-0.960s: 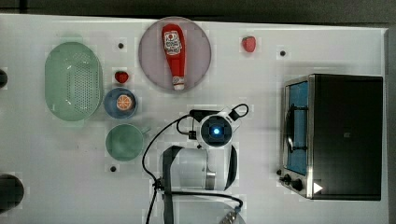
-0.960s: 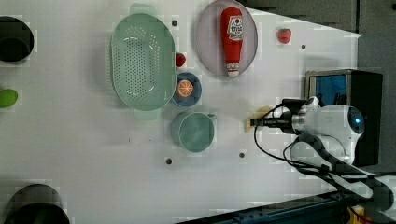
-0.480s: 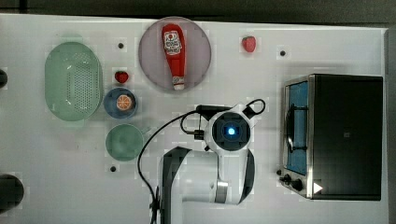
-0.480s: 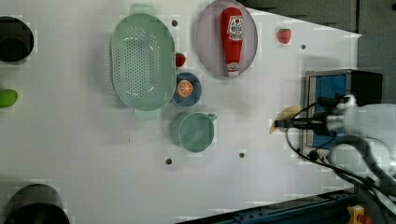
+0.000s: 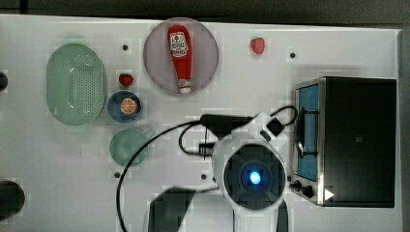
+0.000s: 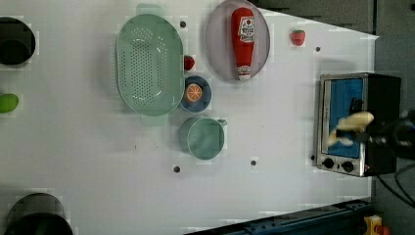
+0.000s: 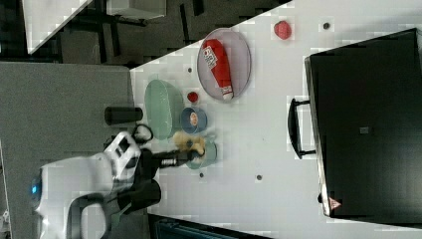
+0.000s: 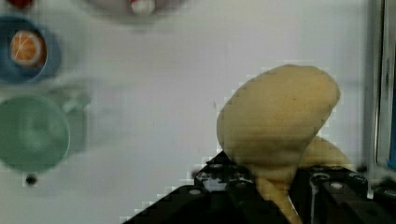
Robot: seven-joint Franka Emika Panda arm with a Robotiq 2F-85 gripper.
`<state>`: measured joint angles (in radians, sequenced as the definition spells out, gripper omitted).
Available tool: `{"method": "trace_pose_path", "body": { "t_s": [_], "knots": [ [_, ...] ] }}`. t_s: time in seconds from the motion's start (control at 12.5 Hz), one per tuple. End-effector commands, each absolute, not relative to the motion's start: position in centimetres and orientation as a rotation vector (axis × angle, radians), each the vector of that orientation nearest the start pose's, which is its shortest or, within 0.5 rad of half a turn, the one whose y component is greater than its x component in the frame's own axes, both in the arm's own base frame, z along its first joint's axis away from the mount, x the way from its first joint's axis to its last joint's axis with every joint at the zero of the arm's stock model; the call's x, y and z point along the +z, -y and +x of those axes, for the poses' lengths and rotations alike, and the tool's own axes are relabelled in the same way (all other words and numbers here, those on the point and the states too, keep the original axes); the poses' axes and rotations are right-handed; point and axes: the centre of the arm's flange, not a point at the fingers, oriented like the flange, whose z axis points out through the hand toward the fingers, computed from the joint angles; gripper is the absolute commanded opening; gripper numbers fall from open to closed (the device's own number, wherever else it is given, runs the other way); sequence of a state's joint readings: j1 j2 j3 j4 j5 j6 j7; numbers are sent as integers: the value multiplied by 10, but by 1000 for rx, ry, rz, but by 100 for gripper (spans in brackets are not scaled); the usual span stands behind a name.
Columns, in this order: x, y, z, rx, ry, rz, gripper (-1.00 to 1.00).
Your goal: Pick Banana and place it in mug.
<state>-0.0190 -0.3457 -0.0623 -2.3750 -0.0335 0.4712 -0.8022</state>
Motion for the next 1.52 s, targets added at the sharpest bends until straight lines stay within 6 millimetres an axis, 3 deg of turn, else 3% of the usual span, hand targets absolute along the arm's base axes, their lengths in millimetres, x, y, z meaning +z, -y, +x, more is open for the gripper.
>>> {"method": "trace_pose_path", "body": {
  "t_s": [0.08,0.48,0.72,0.96,1.52],
  "knots": [
    [448,-14,441,101,-60,-3160,-46],
    [427,-140,426,128,-317,-3190,-46],
    [403,-194,421,146,-489,-3109,-46],
    [369,-214,432,122,-532,-3068,-46],
    [266,-233,452,143,-527,-2978,-46]
  ]
}}
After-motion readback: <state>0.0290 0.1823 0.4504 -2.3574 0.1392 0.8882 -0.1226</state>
